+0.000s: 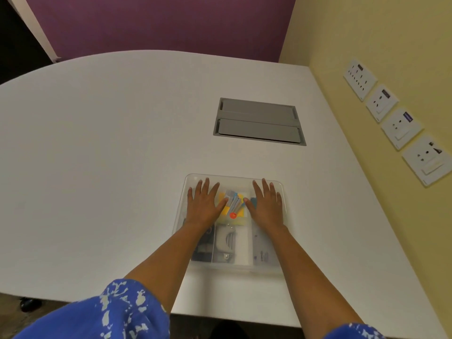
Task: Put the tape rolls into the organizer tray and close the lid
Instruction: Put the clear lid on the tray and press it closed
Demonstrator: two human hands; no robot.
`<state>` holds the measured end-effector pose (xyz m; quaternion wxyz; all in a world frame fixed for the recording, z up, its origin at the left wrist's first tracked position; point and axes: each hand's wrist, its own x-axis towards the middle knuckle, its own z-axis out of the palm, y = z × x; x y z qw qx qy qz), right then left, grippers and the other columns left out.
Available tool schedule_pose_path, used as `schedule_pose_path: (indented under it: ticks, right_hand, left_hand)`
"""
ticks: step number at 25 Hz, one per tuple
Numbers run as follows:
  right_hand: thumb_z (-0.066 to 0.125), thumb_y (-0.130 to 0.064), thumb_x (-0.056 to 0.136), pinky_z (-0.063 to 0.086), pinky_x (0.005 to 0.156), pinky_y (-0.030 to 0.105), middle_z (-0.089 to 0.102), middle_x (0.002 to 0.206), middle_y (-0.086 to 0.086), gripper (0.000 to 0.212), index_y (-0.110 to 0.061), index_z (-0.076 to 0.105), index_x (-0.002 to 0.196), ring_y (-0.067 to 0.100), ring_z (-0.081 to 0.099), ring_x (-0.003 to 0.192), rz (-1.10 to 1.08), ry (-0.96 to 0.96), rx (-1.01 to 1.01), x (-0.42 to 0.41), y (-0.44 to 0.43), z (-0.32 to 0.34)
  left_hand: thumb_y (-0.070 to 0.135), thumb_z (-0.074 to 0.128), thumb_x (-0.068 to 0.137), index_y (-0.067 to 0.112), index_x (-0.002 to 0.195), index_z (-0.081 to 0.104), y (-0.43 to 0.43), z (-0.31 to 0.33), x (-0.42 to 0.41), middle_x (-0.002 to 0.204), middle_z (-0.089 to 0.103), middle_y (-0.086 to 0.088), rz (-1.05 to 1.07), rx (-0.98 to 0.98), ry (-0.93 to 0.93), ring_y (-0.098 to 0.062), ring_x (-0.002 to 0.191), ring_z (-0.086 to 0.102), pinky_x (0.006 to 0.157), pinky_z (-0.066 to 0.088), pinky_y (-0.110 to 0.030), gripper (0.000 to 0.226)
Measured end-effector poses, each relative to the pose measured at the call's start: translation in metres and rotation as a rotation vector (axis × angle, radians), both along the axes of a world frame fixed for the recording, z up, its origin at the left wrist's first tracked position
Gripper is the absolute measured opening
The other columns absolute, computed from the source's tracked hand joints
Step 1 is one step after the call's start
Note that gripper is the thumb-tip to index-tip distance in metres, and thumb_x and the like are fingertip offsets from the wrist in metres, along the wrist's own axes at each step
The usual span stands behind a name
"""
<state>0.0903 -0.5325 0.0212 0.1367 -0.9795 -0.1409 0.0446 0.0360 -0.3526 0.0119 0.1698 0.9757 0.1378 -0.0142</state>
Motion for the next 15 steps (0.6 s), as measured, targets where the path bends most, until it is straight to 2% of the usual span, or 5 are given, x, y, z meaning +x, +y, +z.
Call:
schedule_pose_path:
  ticks: [2,4,6,11,15]
  right_hand:
    - [0.011,-0.070,0.088,0.004,0.121,0.049,0.006,0.163,0.002,0.074,-0.032,0.012,0.151,0.026,0.002,0.150,0.032,-0.014,-0.065,0.009,0.005,0.001]
    - [-0.024,-0.078,0.065,0.001,0.120,0.052,0.005,0.163,0.000,0.100,-0.036,0.008,0.151,0.026,0.001,0.151,0.059,-0.041,-0.114,0.015,0.008,0.001]
    - [-0.037,-0.077,0.054,-0.001,0.119,0.055,0.004,0.163,-0.002,0.112,-0.038,0.005,0.150,0.025,0.000,0.151,0.062,-0.052,-0.126,0.017,0.009,-0.003]
    - [-0.035,-0.077,0.059,-0.003,0.118,0.056,0.006,0.163,-0.005,0.105,-0.041,0.005,0.150,0.024,0.000,0.151,0.052,-0.063,-0.131,0.016,0.010,-0.008]
    - [-0.025,-0.079,0.063,-0.002,0.118,0.056,0.013,0.162,-0.005,0.101,-0.041,0.012,0.149,0.023,0.005,0.151,0.045,-0.062,-0.094,0.016,0.011,-0.004]
  left_hand:
    - [0.078,-0.001,0.079,0.033,0.151,0.007,0.000,0.003,0.012,0.162,-0.003,-0.003,-0.020,0.028,0.020,-0.026,0.149,-0.003,0.119,-0.003,-0.054,0.085]
    - [0.082,-0.034,0.050,0.035,0.150,0.001,-0.001,0.005,0.021,0.162,-0.008,-0.002,-0.038,0.056,0.032,-0.027,0.149,-0.008,0.117,-0.006,-0.055,0.116]
    - [0.080,-0.043,0.039,0.038,0.149,-0.002,-0.001,0.004,0.027,0.162,-0.009,-0.001,-0.037,0.071,0.037,-0.027,0.149,-0.010,0.116,-0.007,-0.057,0.124]
    - [0.077,-0.043,0.045,0.044,0.139,-0.018,-0.004,-0.003,0.028,0.161,-0.013,0.000,-0.047,0.110,0.024,-0.029,0.148,-0.014,0.115,-0.009,-0.061,0.103]
    - [0.077,-0.042,0.047,0.045,0.135,-0.021,-0.004,-0.002,0.027,0.161,-0.013,0.001,-0.040,0.112,0.025,-0.029,0.148,-0.014,0.115,-0.010,-0.060,0.096]
